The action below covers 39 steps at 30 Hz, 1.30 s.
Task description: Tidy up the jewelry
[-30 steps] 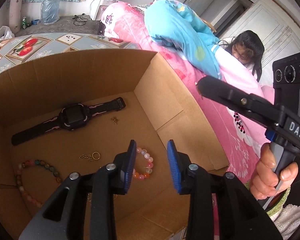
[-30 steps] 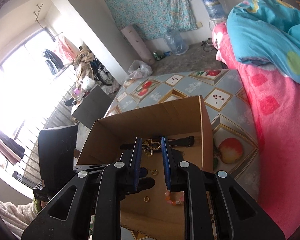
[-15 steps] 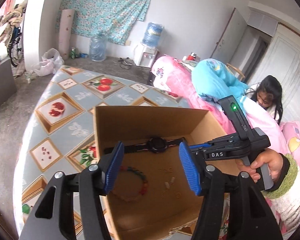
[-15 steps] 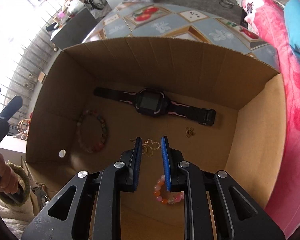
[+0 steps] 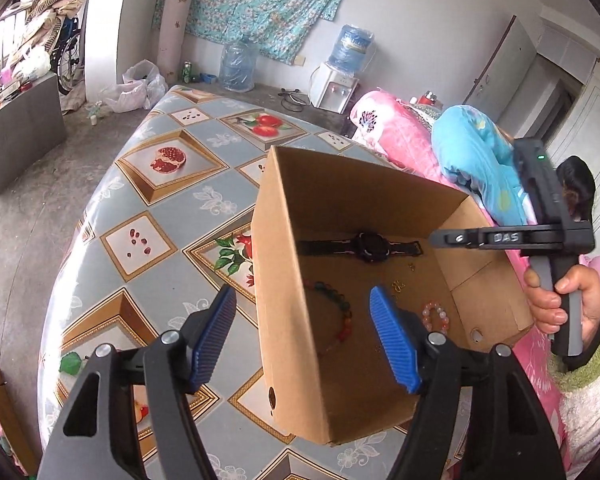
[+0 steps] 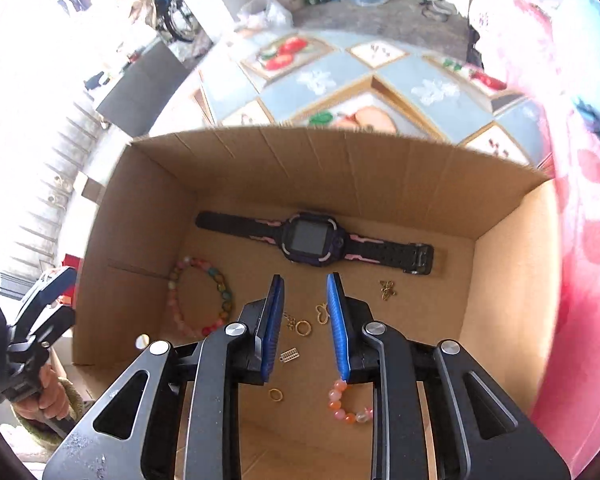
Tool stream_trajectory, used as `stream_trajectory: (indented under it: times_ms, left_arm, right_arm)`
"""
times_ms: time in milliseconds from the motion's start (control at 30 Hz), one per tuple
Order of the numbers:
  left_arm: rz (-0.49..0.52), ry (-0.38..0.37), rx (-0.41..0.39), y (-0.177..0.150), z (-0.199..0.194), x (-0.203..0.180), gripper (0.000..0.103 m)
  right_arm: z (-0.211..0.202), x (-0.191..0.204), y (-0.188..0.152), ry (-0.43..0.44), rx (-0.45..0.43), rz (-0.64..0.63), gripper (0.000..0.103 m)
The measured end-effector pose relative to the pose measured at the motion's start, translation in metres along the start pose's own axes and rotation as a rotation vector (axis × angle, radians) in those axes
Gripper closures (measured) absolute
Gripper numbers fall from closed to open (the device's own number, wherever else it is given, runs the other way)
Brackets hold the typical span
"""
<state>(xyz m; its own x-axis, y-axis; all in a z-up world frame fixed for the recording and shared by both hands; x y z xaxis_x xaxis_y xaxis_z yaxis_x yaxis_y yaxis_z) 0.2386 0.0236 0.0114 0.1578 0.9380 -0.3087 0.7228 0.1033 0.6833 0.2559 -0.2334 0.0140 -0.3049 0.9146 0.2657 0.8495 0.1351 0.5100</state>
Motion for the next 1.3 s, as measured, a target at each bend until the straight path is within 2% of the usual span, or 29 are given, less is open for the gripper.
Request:
stream_trajectory:
  times_ms: [100,167,233,367,433,500,600,767,900,967,1067,1200,1300]
  left_arm:
    - [-0.03,-0.005,0.009,-0.003,-0.001,0.005,0.032]
    - [-0.064,-0.017,0.026,-0.007,0.001,0.009,0.032]
    - [-0.1,-0.036,0.056,-0.012,0.005,0.012,0.031]
    - [-0.148,-0.068,0.107,-0.023,0.014,0.012,0.031]
    - [-0.167,-0.09,0.13,-0.026,0.019,0.01,0.031]
    - [-0.182,-0.116,0.146,-0.029,0.022,0.007,0.031]
    - [-0.194,-0.139,0.167,-0.034,0.027,0.0,0.031]
    - [-0.175,-0.149,0.177,-0.038,0.028,-0.008,0.031]
    - [-0.168,-0.16,0.188,-0.042,0.03,-0.012,0.031]
    - [-0.169,-0.172,0.196,-0.044,0.031,-0.015,0.031]
    - [-0.154,-0.157,0.192,-0.046,0.031,-0.018,0.031]
    - [-0.154,-0.141,0.179,-0.046,0.028,-0.019,0.031]
    - [-0.121,-0.092,0.16,-0.047,0.025,-0.017,0.03]
  right_arm:
    - [-0.06,-0.008,0.003,-0.025,-0.167,0.019,0.065]
    - [-0.086,-0.02,-0.001,-0.042,-0.233,0.073,0.06]
    - [-0.1,-0.036,-0.014,-0.047,-0.259,0.15,0.056]
    - [-0.089,-0.062,-0.058,-0.021,-0.192,0.299,0.055]
    - [-0.087,-0.063,-0.068,0.015,-0.218,0.338,0.055]
    - [-0.078,-0.054,-0.077,0.032,-0.19,0.374,0.055]
    - [-0.082,-0.054,-0.07,-0.008,-0.225,0.374,0.058]
    - [-0.105,-0.06,-0.065,-0.018,-0.332,0.424,0.058]
    - [-0.094,-0.077,-0.079,-0.089,-0.297,0.444,0.056]
    - [-0.083,-0.08,-0.088,-0.084,-0.256,0.457,0.056]
    - [-0.067,-0.073,-0.099,0.007,-0.202,0.495,0.057]
    - [-0.073,-0.066,-0.101,-0.039,-0.213,0.476,0.056]
    - [-0.078,-0.055,-0.106,-0.016,-0.203,0.476,0.056]
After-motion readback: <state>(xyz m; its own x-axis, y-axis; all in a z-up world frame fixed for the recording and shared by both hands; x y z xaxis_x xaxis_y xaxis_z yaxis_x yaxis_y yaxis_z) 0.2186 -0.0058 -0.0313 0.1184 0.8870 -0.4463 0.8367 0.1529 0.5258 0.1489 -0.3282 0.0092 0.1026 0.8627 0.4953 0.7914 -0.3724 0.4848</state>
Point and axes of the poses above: each gripper's, at about its wrist camera, not at the fingertips, and z roughly the way its jaws point, x to its left, y to its top, the point moved 10 cm from there along z, roughly the way its jaws point, and after that the axes turned 6 degrees about -x, right-handed, at the moved point
